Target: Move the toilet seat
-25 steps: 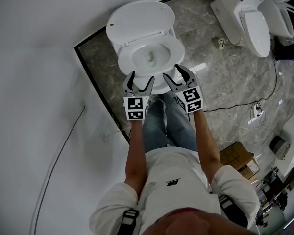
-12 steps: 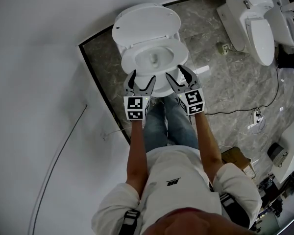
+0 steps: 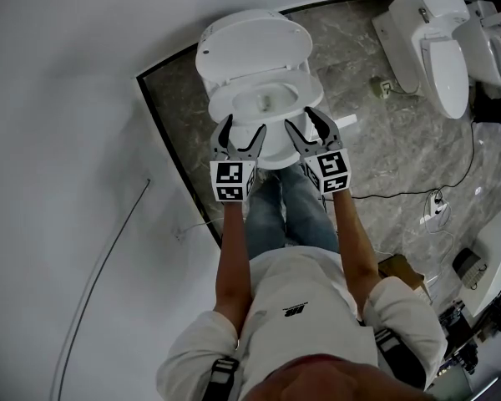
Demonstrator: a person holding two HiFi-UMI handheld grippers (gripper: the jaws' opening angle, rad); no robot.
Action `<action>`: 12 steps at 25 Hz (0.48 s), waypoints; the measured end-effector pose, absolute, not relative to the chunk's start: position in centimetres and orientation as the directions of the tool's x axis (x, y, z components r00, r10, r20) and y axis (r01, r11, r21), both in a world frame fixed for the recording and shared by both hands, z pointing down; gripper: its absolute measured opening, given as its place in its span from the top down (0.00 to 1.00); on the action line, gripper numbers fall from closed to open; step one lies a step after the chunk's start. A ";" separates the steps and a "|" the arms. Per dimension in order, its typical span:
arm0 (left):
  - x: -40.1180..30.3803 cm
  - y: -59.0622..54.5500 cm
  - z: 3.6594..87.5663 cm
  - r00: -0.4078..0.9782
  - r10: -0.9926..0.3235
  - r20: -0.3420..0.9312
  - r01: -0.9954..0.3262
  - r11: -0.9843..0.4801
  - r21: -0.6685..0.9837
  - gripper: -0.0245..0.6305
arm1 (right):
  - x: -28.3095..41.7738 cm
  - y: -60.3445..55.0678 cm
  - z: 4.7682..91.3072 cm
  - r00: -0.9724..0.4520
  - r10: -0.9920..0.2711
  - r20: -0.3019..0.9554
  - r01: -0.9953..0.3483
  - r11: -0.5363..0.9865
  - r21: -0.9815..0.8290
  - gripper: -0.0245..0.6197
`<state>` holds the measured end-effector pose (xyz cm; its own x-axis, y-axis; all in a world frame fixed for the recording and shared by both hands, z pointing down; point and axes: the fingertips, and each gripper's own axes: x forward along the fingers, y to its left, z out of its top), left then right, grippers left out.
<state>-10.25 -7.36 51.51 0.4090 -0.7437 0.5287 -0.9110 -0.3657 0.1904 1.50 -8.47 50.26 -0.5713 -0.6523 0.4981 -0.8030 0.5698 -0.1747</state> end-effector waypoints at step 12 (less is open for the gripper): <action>-10.8 -9.7 50.6 0.400 -0.762 0.509 -0.916 -0.352 0.192 0.41 | 1.1 -10.9 49.4 -0.563 -0.664 0.492 -0.808 0.568 -0.159 0.59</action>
<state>-10.83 -9.69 50.65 0.3996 -0.7624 0.5090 -0.9161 -0.3519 0.1921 1.14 -10.87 49.41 -0.5635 -0.6638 0.4918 -0.8076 0.5680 -0.1587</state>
